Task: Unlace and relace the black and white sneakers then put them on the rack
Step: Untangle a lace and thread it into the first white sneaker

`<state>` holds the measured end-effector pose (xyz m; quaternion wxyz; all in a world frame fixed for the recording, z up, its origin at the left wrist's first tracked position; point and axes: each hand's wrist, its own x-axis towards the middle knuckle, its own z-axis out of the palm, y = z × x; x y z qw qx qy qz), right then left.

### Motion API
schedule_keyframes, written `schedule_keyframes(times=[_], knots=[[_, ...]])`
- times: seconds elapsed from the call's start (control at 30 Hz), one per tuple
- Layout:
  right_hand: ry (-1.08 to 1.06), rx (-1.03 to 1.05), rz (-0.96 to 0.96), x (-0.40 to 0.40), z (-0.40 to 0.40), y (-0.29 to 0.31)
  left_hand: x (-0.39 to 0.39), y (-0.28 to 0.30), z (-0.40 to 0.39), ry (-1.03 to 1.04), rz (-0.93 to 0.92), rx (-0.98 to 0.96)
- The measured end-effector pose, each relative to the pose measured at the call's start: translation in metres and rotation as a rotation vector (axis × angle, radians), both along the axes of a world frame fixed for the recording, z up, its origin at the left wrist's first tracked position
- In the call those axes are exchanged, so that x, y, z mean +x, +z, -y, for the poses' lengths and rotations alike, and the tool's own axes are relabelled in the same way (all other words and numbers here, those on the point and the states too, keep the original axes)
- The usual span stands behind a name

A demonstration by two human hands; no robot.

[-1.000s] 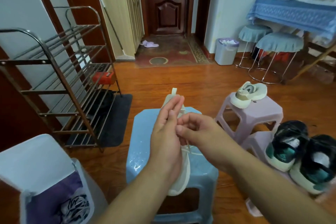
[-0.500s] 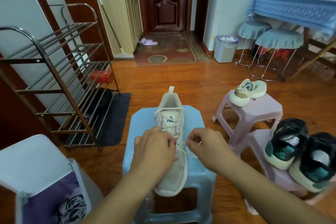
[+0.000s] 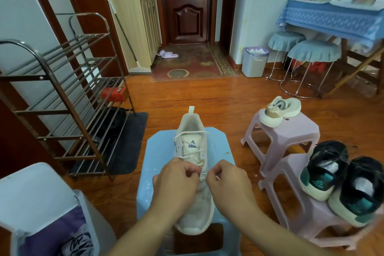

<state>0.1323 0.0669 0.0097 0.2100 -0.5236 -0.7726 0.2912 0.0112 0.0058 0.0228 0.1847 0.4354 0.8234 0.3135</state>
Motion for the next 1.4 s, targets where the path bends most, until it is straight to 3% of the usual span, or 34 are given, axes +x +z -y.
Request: schedule_keyframes(times=[0.23, 0.3, 0.43, 0.57, 0.67, 0.77, 0.83, 0.97, 1.07, 1.1, 1.17, 1.23, 1.27, 1.3, 1.33, 1.37, 1.4], knots=[[0.093, 0.177, 0.162, -0.005, 0.008, 0.001, -0.003, -0.005, -0.005, 0.003, 0.166, 0.047], [0.1, 0.004, 0.052, -0.004, -0.002, -0.003, -0.006, -0.007, -0.005, -0.015, 0.165, 0.074], [0.083, -0.653, -0.359, 0.005, -0.026, -0.005, -0.01, -0.013, -0.004, -0.064, 0.038, 0.096], [0.105, -0.81, -0.424, 0.003, -0.029, -0.001, -0.008, -0.015, -0.004, -0.097, -0.188, 0.047], [0.109, -0.681, -0.342, 0.001, -0.032, 0.0, -0.006, -0.012, -0.005, -0.072, -0.183, 0.073], [0.188, -0.091, -0.021, 0.004, -0.031, 0.004, -0.001, -0.011, -0.004, -0.06, -0.202, 0.088], [0.369, 0.27, 0.137, 0.004, -0.026, 0.001, 0.001, -0.011, -0.002, -0.056, -0.246, 0.099], [0.503, 0.322, 0.098, 0.002, -0.03, -0.001, -0.005, -0.01, 0.0, -0.056, -0.255, 0.091], [0.519, 0.266, 0.102, 0.001, -0.034, 0.001, -0.032, 0.019, 0.003, 0.104, -0.01, 0.279], [0.525, 0.244, 0.1, 0.001, -0.035, 0.003, -0.052, 0.03, 0.005, 0.239, 0.196, 0.441], [0.538, 0.186, 0.099, 0.002, -0.037, 0.007, -0.098, 0.05, 0.014, 0.491, 0.8, 0.799], [0.543, 0.12, 0.114, 0.003, -0.042, 0.012, -0.139, 0.058, 0.033, 0.605, 1.362, 1.176], [0.544, 0.091, 0.122, 0.003, -0.045, 0.015, -0.153, 0.056, 0.042, 0.62, 1.545, 1.307], [0.547, 0.068, 0.12, 0.003, -0.048, 0.016, -0.162, 0.053, 0.049, 0.627, 1.607, 1.346], [0.551, 0.047, 0.118, 0.002, -0.049, 0.017, -0.168, 0.049, 0.052, 0.657, 1.529, 1.282], [0.55, 0.036, 0.118, 0.001, -0.05, 0.017, -0.168, 0.048, 0.05, 0.67, 1.313, 1.122], [0.55, 0.029, 0.125, 0.001, -0.051, 0.018, -0.163, 0.046, 0.045, 0.653, 0.979, 0.903]])
